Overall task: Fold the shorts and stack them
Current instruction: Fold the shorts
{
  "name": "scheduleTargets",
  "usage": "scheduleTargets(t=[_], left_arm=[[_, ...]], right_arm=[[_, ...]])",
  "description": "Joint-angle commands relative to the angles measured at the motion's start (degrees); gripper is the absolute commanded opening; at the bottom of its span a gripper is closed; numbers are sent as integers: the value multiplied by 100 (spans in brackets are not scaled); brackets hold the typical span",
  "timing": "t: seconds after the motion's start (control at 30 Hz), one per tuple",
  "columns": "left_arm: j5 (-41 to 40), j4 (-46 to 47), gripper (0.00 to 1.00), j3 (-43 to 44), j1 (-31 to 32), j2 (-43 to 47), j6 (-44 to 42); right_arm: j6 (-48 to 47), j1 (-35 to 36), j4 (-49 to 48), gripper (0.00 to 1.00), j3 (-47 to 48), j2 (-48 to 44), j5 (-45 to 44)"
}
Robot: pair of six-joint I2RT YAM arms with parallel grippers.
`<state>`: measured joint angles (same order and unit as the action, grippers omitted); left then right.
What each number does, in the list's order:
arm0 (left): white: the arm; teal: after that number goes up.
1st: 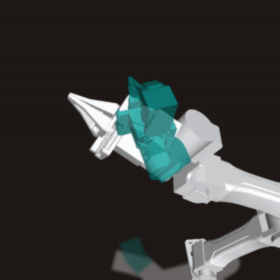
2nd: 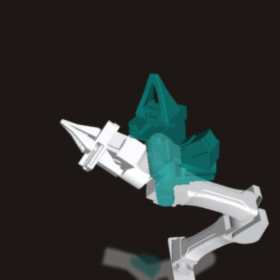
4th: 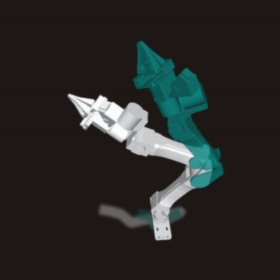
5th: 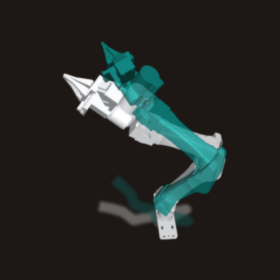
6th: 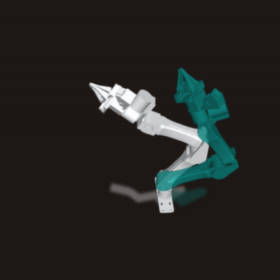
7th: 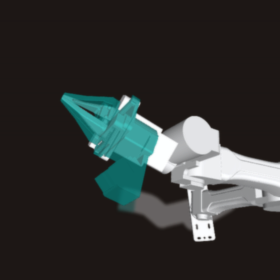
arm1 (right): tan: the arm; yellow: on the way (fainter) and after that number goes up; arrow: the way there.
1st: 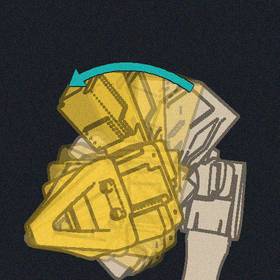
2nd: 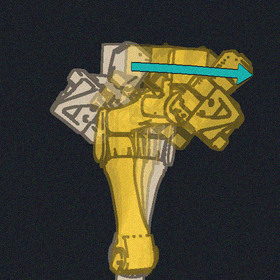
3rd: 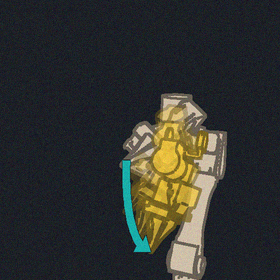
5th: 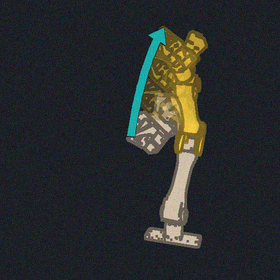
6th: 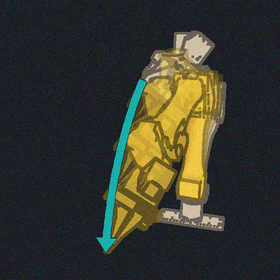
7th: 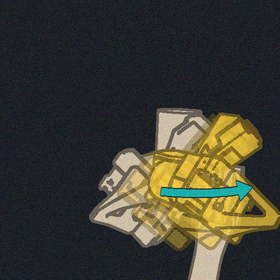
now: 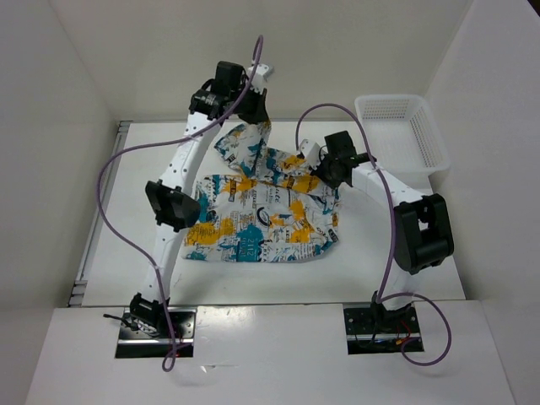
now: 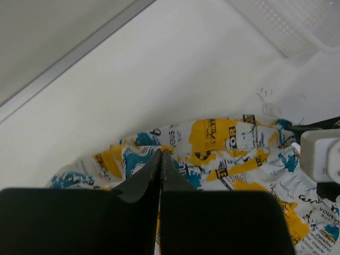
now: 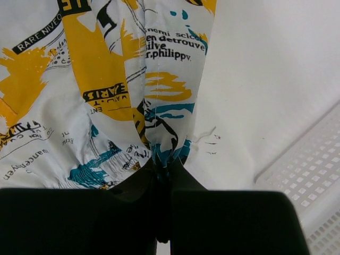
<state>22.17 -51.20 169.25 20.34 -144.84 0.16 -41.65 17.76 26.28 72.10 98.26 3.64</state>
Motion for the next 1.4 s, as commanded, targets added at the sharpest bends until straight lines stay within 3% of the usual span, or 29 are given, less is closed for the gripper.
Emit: scheduleTargets(t=[0.0,0.03,0.07,0.17,0.2,0.3,0.53,0.73,0.83,1.03,1.23,1.37], left_arm=[[-818,260,0,-1099,-206,1409,-16],[-959,381,0,-1670,-267,1675,-16],[-1230,452,0,-2955,-345,1939,-16],[-1800,1066,0,-5070,-477,3072,-16],[-2065,1555,0,-6382,-530,3650,-16],[-2856,1946,0,-7928,-679,4268,-16],[-3587,2325,0,-9444,-795,5412,-16],[-3588,1930,0,-10516,-795,6642,-16],[-3423,1632,0,-10658,-847,7099,-16],[-2596,850,0,-10859,-796,7670,-16],[-2921,796,0,-12063,-540,8005,-16],[-2982,796,0,-12065,-540,8006,-16]], right_arm=[[60,43,-123,0,191,-52,-48],[60,43,-184,0,191,-52,-48],[60,43,-185,0,191,-131,-48],[8,43,-238,0,138,-271,-100],[8,43,-238,0,86,-359,-100],[-45,43,-238,0,24,-439,-48],[-1167,43,508,0,-388,-1175,119],[-1644,96,1615,0,-635,-1608,717],[-1820,96,1985,0,-635,-1749,805],[-2356,279,2747,0,-635,-2074,884],[-2839,1019,3269,0,-1207,-2425,823],[-3427,1019,4153,0,-882,-2355,945]])
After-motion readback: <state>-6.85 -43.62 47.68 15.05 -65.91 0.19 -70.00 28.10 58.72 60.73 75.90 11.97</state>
